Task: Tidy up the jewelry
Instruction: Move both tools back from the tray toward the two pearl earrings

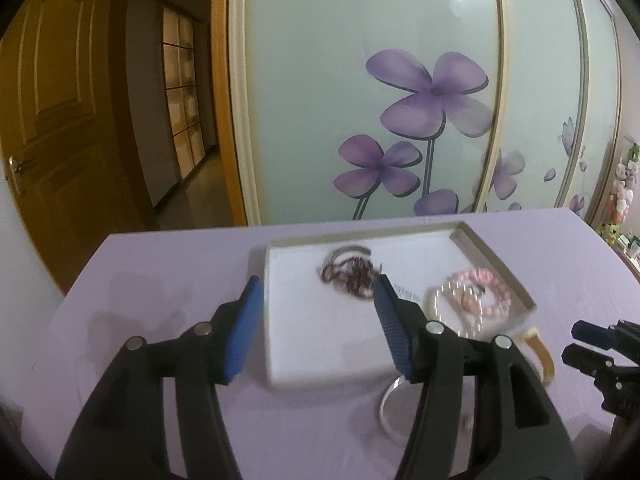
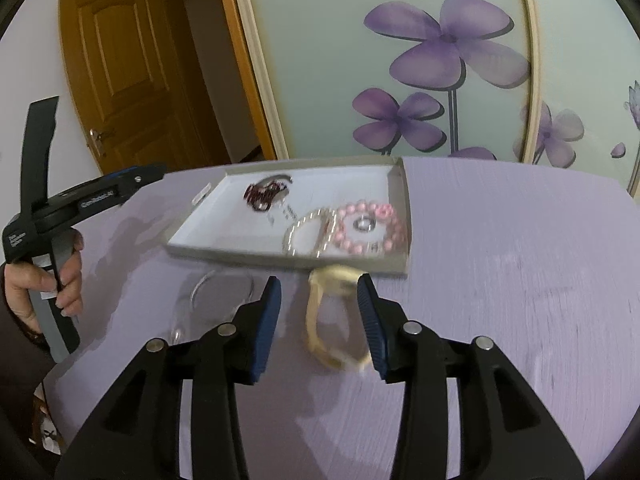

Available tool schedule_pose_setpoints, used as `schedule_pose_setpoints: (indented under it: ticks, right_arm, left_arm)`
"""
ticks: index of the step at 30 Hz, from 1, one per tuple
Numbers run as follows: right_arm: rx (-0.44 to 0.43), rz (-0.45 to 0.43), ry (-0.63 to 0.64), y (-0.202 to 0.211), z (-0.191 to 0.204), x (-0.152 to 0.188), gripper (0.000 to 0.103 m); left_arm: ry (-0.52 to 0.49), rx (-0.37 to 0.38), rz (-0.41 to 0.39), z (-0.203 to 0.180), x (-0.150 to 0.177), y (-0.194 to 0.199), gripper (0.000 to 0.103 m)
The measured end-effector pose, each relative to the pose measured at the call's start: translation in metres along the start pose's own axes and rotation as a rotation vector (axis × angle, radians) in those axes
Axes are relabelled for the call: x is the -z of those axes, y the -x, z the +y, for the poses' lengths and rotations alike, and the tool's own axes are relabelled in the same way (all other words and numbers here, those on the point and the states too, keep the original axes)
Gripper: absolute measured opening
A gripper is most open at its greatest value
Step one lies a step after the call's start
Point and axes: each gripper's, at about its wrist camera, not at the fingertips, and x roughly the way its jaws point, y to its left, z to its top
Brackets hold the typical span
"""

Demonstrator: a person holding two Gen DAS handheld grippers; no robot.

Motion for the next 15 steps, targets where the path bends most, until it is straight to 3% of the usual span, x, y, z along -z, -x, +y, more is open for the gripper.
schedule_pose_setpoints:
  ticks: [8, 15]
  right_arm:
    - [0.008, 0.044, -0.008, 0.008, 0.012, 0.036, 0.042]
    - [0.012, 0.059, -0.024, 0.008, 0.014, 0.048, 0.042]
  left_arm:
    - [-0.003, 0.005, 0.02, 0.004, 0.043, 0.034, 0.063]
    - [0.01, 0.027, 0.039, 0.001, 0.064, 0.043, 0.066]
